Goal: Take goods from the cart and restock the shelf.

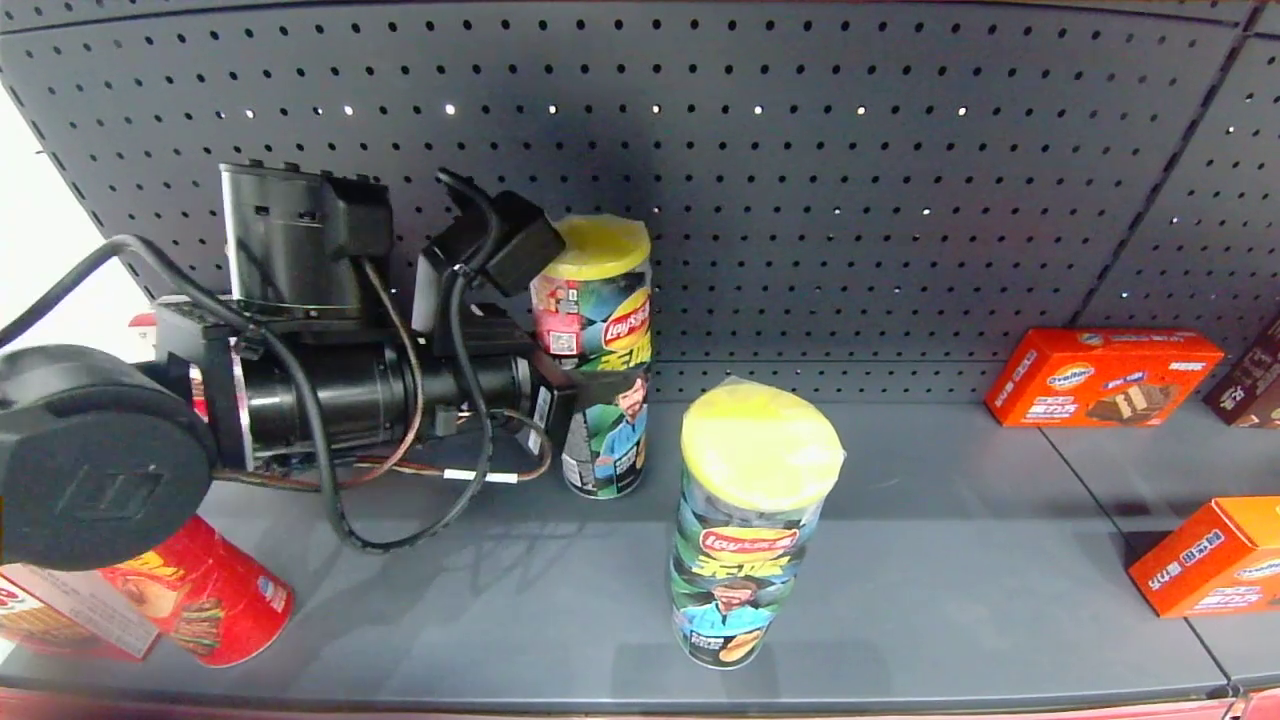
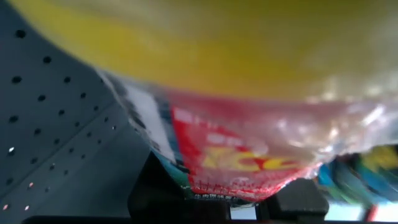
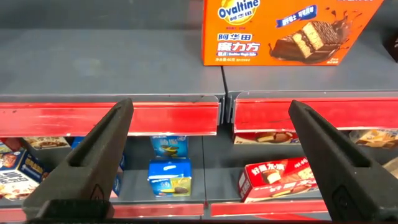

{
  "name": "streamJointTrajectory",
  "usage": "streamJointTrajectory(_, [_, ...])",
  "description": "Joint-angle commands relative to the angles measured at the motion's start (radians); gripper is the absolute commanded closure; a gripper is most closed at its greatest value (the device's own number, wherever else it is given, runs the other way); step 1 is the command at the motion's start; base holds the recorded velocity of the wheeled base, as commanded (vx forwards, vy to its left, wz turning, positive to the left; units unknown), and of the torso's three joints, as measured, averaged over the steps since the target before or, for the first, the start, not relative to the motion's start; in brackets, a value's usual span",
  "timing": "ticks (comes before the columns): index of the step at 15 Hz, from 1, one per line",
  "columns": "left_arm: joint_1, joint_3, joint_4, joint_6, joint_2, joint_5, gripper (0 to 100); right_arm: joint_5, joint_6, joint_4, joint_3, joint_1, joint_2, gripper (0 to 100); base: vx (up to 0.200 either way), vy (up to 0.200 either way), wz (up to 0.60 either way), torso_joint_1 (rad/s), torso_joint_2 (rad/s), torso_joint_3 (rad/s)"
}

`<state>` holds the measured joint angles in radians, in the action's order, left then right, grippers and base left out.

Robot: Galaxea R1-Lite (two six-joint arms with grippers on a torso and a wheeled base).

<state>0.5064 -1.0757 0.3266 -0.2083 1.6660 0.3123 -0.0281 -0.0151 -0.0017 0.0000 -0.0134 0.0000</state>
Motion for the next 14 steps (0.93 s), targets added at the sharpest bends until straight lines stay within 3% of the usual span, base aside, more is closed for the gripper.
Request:
streamJointTrajectory(1, [-0.014,-0.032,0.028,0.001,0.086,0.002,100,-0.001,0.0,0.0,0.0,0.0,0.003,0,0.0,0.0,0.0,0.0,0.0,0.0])
streamJointTrajectory(6, [-0.016,-0.07,0.052,0.001,0.146,0.044,100,-0.001,0.0,0.0,0.0,0.0,0.003,0,0.0,0.0,0.0,0.0,0.0,0.0])
streamJointTrajectory(14, [-0.005,-0.102,0.095,0.001,0.198,0.053,100,-0.001,0.0,0.0,0.0,0.0,0.003,0,0.0,0.0,0.0,0.0,0.0,0.0])
